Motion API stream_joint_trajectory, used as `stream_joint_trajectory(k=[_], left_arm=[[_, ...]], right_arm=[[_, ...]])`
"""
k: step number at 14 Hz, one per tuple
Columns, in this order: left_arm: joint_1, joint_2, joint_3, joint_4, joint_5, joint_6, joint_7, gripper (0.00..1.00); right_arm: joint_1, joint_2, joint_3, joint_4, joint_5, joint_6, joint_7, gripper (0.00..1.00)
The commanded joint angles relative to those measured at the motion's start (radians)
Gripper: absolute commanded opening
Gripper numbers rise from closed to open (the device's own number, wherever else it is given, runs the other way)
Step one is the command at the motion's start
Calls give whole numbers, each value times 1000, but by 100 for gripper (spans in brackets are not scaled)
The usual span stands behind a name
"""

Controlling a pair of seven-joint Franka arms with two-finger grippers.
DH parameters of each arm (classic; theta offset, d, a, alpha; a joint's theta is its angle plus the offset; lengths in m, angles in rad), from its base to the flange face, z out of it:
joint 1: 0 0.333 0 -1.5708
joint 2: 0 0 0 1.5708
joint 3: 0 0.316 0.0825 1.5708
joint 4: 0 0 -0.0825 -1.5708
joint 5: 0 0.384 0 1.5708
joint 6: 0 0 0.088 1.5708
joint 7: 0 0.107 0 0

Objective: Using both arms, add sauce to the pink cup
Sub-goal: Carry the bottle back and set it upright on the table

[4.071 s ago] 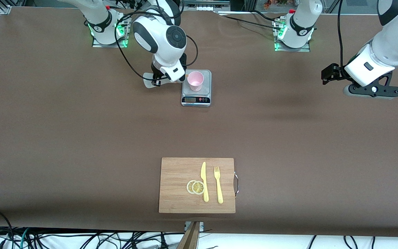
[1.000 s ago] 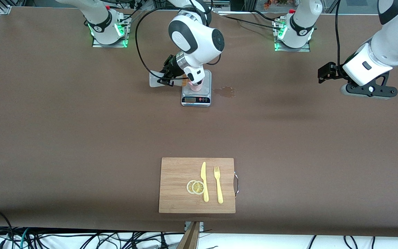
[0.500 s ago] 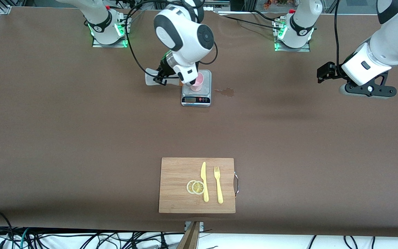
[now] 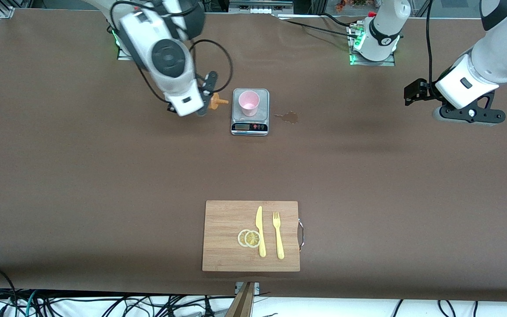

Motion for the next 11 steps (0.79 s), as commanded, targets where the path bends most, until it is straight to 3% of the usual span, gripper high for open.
stream_joint_trajectory(k=[1,6,11], left_arm=[[-2,15,-3,33,-10,-25,-8,100],[3,15,0,33,-6,-25,-6,100],[0,15,0,33,-6,-25,-6,100]], right_arm=[[-150,-36,13,-37,144,45,-161,35],[-393,-20,10,-37,332,47,-502,35],[-574,65,-3,-39,428,33,-868,35]])
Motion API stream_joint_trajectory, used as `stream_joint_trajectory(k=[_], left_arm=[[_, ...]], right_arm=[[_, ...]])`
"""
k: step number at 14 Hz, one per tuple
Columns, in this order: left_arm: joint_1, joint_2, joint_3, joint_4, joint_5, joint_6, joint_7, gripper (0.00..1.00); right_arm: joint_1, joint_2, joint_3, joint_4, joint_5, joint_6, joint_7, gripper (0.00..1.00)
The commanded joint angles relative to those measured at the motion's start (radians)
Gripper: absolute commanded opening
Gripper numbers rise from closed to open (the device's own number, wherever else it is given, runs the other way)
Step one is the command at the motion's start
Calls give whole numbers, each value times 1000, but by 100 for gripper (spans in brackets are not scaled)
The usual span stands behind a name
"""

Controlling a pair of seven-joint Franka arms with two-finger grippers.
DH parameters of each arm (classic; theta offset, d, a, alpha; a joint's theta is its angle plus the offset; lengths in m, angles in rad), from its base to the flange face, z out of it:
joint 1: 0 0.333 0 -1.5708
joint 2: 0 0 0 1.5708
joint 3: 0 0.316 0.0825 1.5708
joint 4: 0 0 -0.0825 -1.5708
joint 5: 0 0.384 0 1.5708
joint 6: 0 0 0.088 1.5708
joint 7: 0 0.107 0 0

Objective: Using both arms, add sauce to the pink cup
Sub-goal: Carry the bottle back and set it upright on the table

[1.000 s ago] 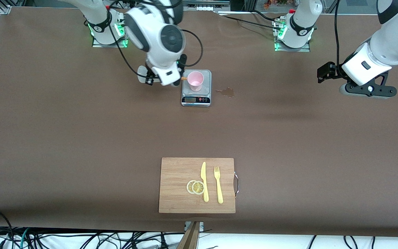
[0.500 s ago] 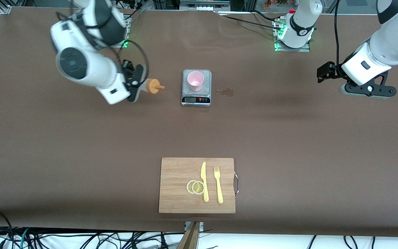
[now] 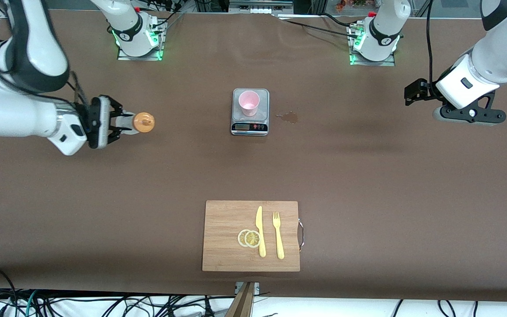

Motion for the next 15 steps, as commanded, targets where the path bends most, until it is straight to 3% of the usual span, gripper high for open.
stream_joint_trajectory(k=[1,9,14,15], left_arm=[[-1,13,1,33,-6,-26,-8,100],[-3,13,-4,33,-6,-37,-8,100],[-1,13,1,33,-7,-38,-9,100],[-1,13,1,33,-7,-38,-9,100]], right_arm=[[-82,69,-10,-7,73,-3,-211,35],[-224,379,-36,-7,221,9,-843,35],[-258,498,-59,-7,241,8,-1027,35],[-260,508,-59,-7,241,9,-1030,41]])
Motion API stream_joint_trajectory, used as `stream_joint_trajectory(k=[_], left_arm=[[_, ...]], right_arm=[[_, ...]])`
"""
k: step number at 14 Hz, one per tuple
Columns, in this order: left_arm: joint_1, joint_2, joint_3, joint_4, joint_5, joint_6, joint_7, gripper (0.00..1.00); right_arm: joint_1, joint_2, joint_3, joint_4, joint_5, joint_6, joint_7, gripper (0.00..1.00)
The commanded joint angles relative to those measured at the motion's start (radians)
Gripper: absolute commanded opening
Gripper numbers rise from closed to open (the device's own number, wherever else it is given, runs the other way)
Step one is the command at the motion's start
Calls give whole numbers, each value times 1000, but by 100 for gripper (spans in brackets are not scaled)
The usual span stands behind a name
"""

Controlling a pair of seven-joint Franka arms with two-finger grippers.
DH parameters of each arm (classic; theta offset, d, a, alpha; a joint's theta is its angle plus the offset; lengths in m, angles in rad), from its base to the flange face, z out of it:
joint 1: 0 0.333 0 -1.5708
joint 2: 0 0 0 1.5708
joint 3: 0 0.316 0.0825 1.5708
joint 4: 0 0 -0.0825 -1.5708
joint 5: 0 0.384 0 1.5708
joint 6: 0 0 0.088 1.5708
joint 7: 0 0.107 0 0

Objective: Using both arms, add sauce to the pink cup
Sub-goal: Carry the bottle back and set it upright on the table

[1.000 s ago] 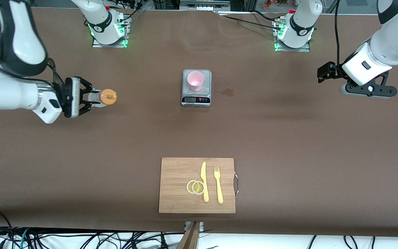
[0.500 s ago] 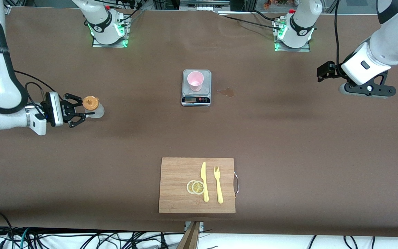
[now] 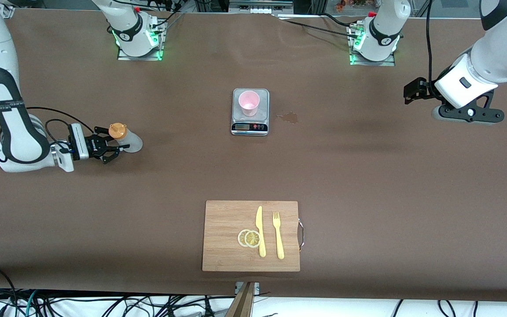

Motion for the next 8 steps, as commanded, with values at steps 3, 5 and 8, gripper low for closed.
stream_joint_trajectory(k=[3,5,8], left_arm=[[1,15,3,32,-7,-29,-3,100],[1,13,3,32,-7,-34,-8,100],[1,13,3,32,-9,-41,-6,100]], right_arm=[[-24,29,3,12,25,-15,-58,69],[-26,32,-6,15,24,-20,-58,100],[-27,21,-31,39,18,-31,-58,100]])
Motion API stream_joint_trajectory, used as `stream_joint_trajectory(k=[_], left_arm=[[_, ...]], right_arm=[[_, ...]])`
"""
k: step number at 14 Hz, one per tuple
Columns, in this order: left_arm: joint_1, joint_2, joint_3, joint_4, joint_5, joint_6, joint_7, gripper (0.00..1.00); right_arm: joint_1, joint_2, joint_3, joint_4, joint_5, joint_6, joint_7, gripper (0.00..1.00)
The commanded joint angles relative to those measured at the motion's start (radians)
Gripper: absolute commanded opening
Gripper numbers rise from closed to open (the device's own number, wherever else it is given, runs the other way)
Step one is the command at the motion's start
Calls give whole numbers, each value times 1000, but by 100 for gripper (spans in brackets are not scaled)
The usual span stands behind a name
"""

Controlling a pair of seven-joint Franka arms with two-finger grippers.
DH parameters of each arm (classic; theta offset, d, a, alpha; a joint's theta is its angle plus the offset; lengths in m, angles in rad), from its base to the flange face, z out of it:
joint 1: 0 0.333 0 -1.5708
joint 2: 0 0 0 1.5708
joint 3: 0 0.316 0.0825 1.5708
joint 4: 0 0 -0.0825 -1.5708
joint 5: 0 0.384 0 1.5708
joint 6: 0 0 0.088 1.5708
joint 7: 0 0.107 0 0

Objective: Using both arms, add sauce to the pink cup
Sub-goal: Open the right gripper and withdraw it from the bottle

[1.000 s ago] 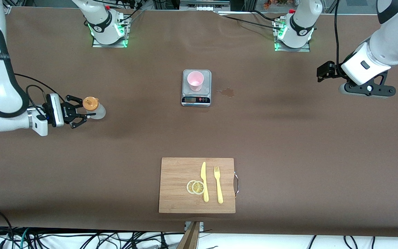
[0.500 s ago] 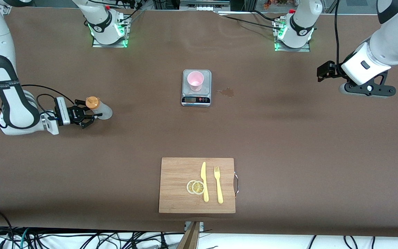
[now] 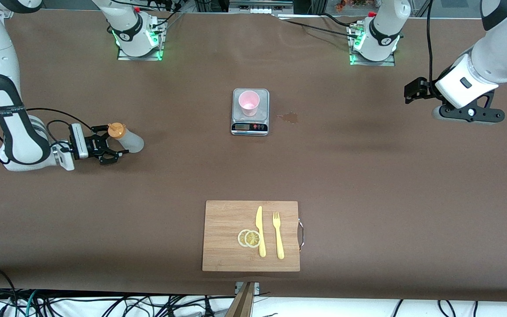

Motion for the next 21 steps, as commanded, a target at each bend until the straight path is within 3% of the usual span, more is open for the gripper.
stream_joint_trajectory(k=[1,5,9,15,18,21], left_arm=[[0,13,2,32,-9,-32,-6,100],[0,13,0,32,-9,-34,-7,100],[0,13,2,32,-9,-34,-7,100],[0,13,2,32,-9,-34,-7,100],[0,13,2,32,-12,-34,-7,100],[0,15,2,33,-12,-34,-7,100]], right_arm=[[-15,-26,-27,35,-1,-37,-10,100],[-13,-223,-93,38,-145,-43,69,100],[29,-464,-98,33,-286,-42,336,100],[233,-747,-101,41,-496,-9,1108,100],[321,-801,-119,56,-569,6,1498,100],[355,-833,-118,55,-576,-3,1772,100]])
